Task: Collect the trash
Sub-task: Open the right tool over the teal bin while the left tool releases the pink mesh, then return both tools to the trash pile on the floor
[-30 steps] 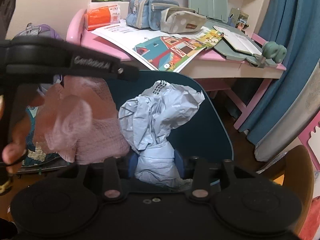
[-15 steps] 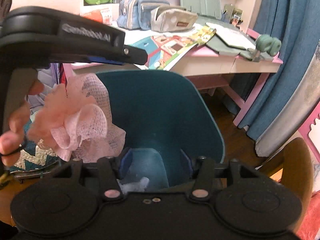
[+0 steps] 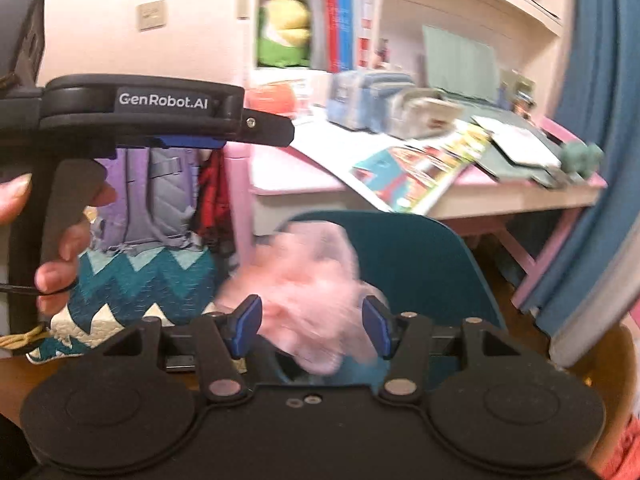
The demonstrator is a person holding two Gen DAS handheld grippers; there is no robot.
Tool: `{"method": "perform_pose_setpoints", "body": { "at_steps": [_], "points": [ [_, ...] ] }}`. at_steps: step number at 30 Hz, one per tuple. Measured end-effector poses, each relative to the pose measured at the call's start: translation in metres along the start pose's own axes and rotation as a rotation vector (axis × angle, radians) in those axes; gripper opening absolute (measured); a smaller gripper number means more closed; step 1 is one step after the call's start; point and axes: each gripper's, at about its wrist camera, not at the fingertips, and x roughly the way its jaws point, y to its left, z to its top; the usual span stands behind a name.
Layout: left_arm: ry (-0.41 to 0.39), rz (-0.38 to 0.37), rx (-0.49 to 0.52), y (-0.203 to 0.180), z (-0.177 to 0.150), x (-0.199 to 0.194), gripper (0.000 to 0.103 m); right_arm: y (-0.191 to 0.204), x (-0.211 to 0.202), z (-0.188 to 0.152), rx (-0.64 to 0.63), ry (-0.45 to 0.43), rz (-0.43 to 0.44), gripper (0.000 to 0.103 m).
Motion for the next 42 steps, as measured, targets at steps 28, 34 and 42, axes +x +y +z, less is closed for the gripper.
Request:
{"method": "perform_pose_setpoints", "body": {
  "at_steps": [28, 34, 42],
  "points": [
    [0.015, 0.272, -0.025, 0.135, -0.133, -0.214, 0.102, 0.1, -0.009, -0.021, -0.06, 0.007, 0.07, 0.055],
    [0.007, 0.362, -0.044, 0.15, -0.154, -0.258, 0.103, 0.161, -0.012, -0.037, -0.116, 0.014, 0.185, 0.056],
    [-0.004, 0.485, -0.108, 0.19, -0.186, -0.305, 0.103, 0.233, -0.003, -0.063, -0.142, 0.028, 0.357, 0.056]
  ]
}}
